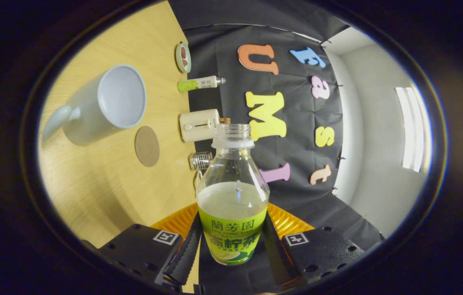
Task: Take the bottle from table, then pour the juice into the cup, finally place the bottle on the coaster
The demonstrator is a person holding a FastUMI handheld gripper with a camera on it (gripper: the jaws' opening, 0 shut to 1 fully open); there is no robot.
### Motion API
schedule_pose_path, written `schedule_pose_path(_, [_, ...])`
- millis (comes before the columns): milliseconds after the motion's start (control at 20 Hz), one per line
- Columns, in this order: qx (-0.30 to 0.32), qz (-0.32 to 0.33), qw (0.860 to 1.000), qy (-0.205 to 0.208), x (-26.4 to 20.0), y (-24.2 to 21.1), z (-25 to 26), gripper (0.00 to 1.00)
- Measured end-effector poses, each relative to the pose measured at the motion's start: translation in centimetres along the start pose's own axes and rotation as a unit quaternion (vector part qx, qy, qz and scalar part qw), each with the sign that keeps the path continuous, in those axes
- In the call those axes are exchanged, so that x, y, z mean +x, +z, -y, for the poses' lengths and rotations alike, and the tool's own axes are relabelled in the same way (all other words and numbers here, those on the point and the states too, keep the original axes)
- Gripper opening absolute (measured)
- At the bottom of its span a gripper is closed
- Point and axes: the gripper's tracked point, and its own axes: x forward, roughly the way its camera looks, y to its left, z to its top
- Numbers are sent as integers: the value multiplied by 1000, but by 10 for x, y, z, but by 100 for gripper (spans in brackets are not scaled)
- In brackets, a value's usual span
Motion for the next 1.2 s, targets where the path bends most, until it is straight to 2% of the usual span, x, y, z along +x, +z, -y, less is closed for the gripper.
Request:
schedule_pose_path(150, [-21, 5, 1000, -4, 1, 1, 13, 79])
schedule_pose_path(400, [-86, 25, 995, -36, -3, 5, 32, 79])
schedule_pose_path(1200, [-180, 41, 982, -44, -5, 23, 31, 79])
